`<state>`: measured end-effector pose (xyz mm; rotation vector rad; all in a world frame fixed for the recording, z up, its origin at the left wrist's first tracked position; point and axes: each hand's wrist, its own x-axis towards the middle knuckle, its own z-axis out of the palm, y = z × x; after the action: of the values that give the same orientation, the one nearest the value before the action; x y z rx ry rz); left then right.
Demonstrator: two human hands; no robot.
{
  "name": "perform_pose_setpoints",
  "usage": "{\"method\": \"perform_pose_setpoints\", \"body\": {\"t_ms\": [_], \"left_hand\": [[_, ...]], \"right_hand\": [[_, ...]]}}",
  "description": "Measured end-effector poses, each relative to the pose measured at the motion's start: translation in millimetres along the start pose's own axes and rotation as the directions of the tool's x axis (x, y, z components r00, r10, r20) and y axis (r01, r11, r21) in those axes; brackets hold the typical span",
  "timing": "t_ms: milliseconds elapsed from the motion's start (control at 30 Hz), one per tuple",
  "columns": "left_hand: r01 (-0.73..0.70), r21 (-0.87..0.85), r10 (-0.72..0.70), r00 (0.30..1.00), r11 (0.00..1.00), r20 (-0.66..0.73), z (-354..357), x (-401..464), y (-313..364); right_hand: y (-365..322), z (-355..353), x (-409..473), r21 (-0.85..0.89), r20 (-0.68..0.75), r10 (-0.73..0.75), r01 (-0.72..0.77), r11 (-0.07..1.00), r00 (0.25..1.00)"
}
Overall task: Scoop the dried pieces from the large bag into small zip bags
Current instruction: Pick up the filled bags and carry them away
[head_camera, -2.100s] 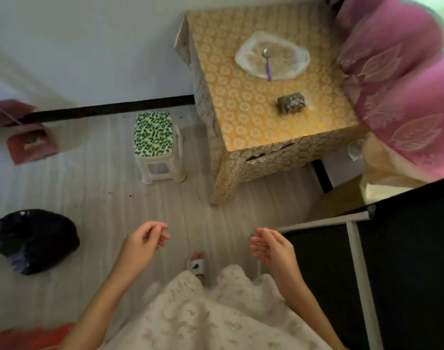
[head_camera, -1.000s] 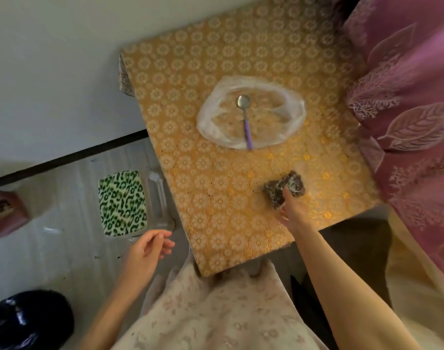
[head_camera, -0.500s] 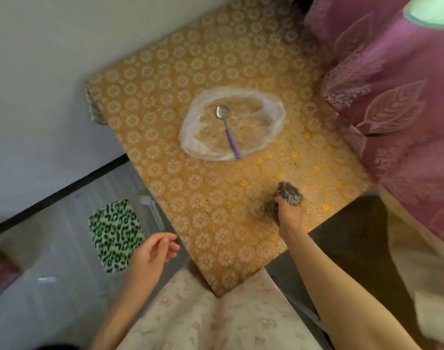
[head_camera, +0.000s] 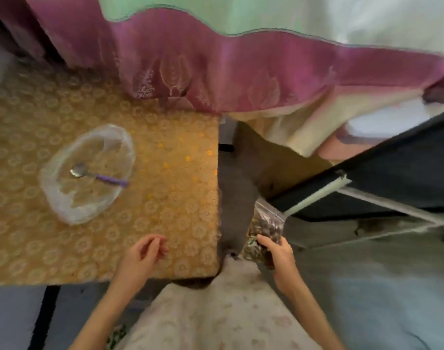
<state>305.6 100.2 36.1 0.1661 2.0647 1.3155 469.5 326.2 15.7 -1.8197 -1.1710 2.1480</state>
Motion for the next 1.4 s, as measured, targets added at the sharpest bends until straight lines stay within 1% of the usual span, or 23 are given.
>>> {"method": "perform_pose_setpoints", "body": {"t_ms": [100, 167, 267, 333, 400, 467, 533, 633, 767, 800, 867, 900, 933, 967, 1000, 1067, 1167, 1267, 1333, 1400], "left_hand": [[-0.069, 0.114, 0.050, 0.986, 0.991, 0.160, 22.6, 0.4, 11.6], [-0.132, 0.189, 0.076, 0.957, 0.973, 0.279, 45.2, -4.6, 18.0], [-0.252, 0.266, 0.122, 0.898, 0.931, 0.423, 86.3, -19.0, 25.9], [-0.339, 0.298, 0.160, 0.854, 0.892, 0.494, 117.7, -31.4, 28.8], [-0.397, 0.296, 0.183, 0.813, 0.869, 0.553, 154.3, -45.9, 30.7], [-0.438, 0.304, 0.176, 0.768, 0.846, 0.615, 194.8, -63.2, 29.9], [-0.446, 0.285, 0.163, 0.733, 0.848, 0.661, 240.8, -85.7, 28.5], [-0.411, 0.252, 0.109, 0.677, 0.876, 0.728, 319.8, -128.3, 27.1], [-0.499, 0.217, 0.113, 0.550, 0.839, 0.827, 417.1, -194.2, 38.9], [-0.528, 0.199, 0.135, 0.528, 0.825, 0.839, 431.9, -203.6, 43.0], [-0.571, 0.154, 0.170, 0.474, 0.807, 0.864, 436.3, -211.4, 58.6], [-0.620, 0.162, 0.119, 0.386, 0.767, 0.915, 505.4, -237.9, 50.7], [-0.639, 0.185, 0.081, 0.365, 0.747, 0.928, 527.6, -246.7, 51.4], [-0.637, 0.188, 0.077, 0.365, 0.748, 0.928, 525.1, -245.9, 56.9], [-0.646, 0.209, 0.054, 0.362, 0.734, 0.931, 528.9, -244.1, 58.6], [-0.635, 0.236, 0.023, 0.371, 0.735, 0.928, 549.2, -241.9, 55.3], [-0.649, 0.274, -0.011, 0.379, 0.710, 0.926, 599.8, -237.7, 54.9], [-0.632, 0.294, -0.035, 0.389, 0.717, 0.921, 663.7, -231.6, 55.4], [-0.627, 0.298, -0.048, 0.383, 0.720, 0.923, 718.0, -229.6, 59.1], [-0.650, 0.274, -0.045, 0.346, 0.709, 0.937, 776.0, -234.1, 72.4]], "right_hand": [[35.1, -44.0, -22.3, 0.220, -0.161, 0.010, 0.026, 0.975, 0.987], [55.3, -73.4, -34.0, 0.341, -0.272, 0.032, 0.066, 0.938, 0.962], [80.8, -119.9, -55.1, 0.462, -0.356, 0.008, 0.169, 0.870, 0.935], [97.6, -153.2, -70.0, 0.526, -0.393, -0.005, 0.229, 0.819, 0.919], [114.0, -190.0, -87.2, 0.575, -0.434, -0.020, 0.294, 0.764, 0.901], [131.2, -228.0, -104.1, 0.598, -0.462, -0.027, 0.334, 0.728, 0.887], [150.9, -268.0, -120.2, 0.615, -0.491, -0.007, 0.353, 0.705, 0.871], [175.9, -328.2, -140.6, 0.643, -0.538, 0.035, 0.383, 0.663, 0.842], [205.3, -394.4, -163.5, 0.668, -0.624, 0.141, 0.432, 0.606, 0.768], [207.5, -402.9, -167.2, 0.678, -0.632, 0.160, 0.441, 0.588, 0.758], [198.7, -403.2, -170.7, 0.694, -0.639, 0.165, 0.470, 0.546, 0.751], [222.9, -458.0, -176.8, 0.721, -0.663, 0.250, 0.511, 0.469, 0.706], [229.4, -476.5, -179.7, 0.732, -0.661, 0.277, 0.519, 0.440, 0.697], [225.1, -475.7, -179.2, 0.740, -0.655, 0.274, 0.523, 0.424, 0.704], [226.2, -480.5, -176.8, 0.751, -0.648, 0.254, 0.545, 0.374, 0.718], [231.6, -500.3, -173.8, 0.760, -0.648, 0.292, 0.579, 0.295, 0.703], [228.8, -547.5, -164.3, 0.761, -0.647, 0.344, 0.599, 0.248, 0.680], [220.4, -604.4, -149.8, 0.755, -0.648, 0.394, 0.615, 0.226, 0.651], [205.3, -647.5, -140.0, 0.743, -0.658, 0.404, 0.635, 0.210, 0.635], [188.3, -690.7, -132.8, 0.733, -0.661, 0.423, 0.654, 0.189, 0.619]]}}
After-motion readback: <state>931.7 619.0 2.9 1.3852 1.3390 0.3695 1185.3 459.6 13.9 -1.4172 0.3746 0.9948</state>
